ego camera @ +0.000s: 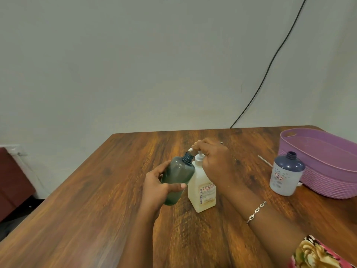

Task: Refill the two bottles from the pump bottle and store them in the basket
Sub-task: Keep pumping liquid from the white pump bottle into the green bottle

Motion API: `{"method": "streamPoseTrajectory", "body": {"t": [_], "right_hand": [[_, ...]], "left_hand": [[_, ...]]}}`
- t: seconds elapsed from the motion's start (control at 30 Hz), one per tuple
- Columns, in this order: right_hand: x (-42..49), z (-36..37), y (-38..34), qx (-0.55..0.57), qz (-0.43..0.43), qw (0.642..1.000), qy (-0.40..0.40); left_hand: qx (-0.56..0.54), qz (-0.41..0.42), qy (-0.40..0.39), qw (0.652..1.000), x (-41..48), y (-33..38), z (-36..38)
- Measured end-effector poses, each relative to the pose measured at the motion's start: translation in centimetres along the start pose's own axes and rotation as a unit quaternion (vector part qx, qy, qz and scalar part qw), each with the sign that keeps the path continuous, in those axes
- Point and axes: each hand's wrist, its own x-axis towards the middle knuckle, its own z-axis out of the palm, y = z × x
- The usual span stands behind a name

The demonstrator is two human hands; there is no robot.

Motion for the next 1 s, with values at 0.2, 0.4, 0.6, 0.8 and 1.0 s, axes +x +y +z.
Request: {"method": "streamPoseTrajectory", "body": {"t": [0.2, 0.4, 0.6, 0.8, 1.0], "right_hand": [[-0.7, 1.0, -0.2, -0.015, -0.011, 0.999, 0.040], [-1.0, 0.4, -0.3, -0.019, -0.004, 0.999, 0.025], [0.1, 0.1, -0.4, -0.025, 0.009, 1.000, 0.005], [-1.2, 0.8, -0.6, -0.040, 0.000, 0.999, 0.035], [-0.9, -0.1, -0.6, -0.001, 0.003, 1.000, 0.027]], "left_hand": [[-0.014, 0.001, 0.010, 1.000, -0.1, -0.4, 0.1], [-0.020, -0.002, 0.006, 1.000, -0.3, -0.1, 0.3], [-0.024, -0.008, 0.020, 0.999, -0.2, 0.2, 0.5], [-0.015, -0.005, 0.029, 0.999, -0.4, -0.4, 0.5], [-0.004, -0.014, 0.032, 0.999, -0.2, -0.5, 0.5]]}}
